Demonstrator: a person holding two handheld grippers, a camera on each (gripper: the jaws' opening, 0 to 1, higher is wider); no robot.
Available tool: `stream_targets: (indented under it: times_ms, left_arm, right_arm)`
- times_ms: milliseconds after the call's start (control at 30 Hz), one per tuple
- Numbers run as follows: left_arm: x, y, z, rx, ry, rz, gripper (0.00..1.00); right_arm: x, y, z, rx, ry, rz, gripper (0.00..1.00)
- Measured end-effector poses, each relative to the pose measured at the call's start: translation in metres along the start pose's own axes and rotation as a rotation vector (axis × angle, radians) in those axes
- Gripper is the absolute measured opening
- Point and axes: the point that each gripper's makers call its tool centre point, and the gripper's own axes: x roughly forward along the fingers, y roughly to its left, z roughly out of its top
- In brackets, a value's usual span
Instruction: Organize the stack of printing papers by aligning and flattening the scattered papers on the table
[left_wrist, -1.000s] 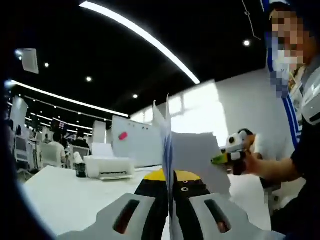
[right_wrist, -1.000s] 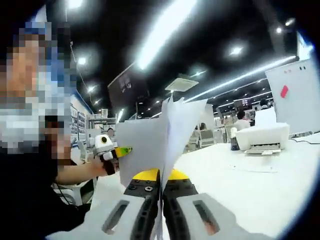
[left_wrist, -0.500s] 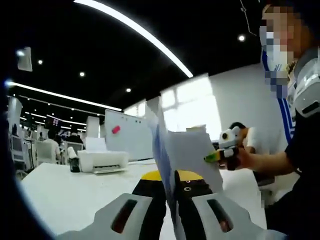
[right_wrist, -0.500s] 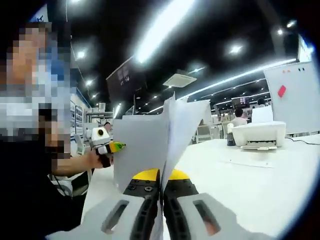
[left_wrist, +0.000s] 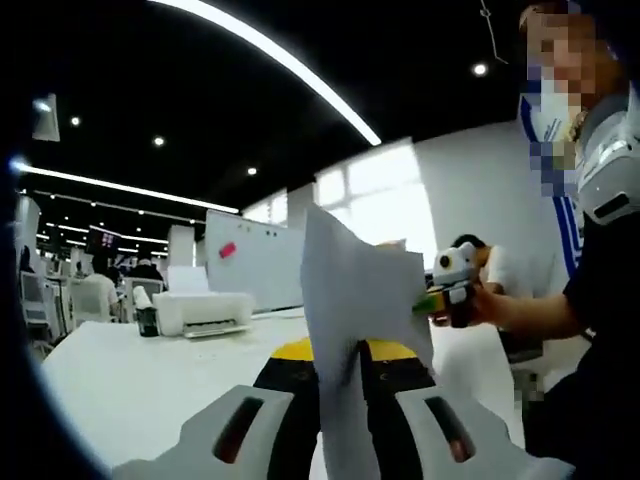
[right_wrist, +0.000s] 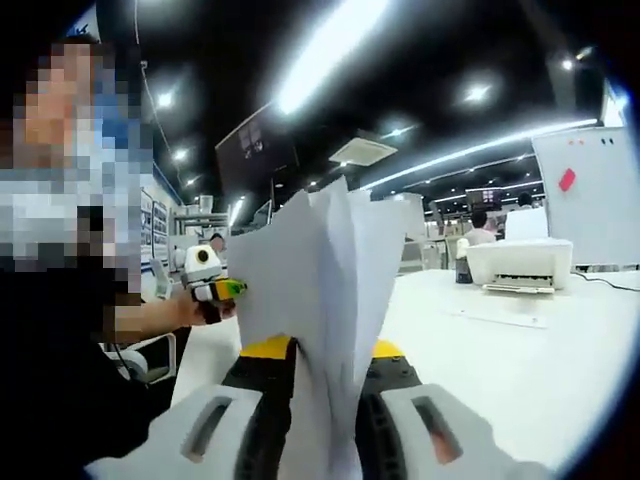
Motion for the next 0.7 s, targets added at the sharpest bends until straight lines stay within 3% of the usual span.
stream_targets:
  times_ms: [133,467,700]
  left_arm:
    - [0.0,0.0,-0.004,-0.007,0.009,0.004,0.2]
    - [0.013,-0.004,-0.002,-0.01,-0.003,-0.003,0.2]
    - [0.009,-0.001,-0.006,-0.008,0.007,0.011,0.23]
  right_arm:
    - [0.0,0.0,-0.007,0.013,0.016,-0.005,0.22]
    - [0.007,-0.001,-0.009,-0.022,0.042,-0.033,0.22]
    - [-0.007,-0.012,-0.01,-0.006,0.037,-0.086,0.27]
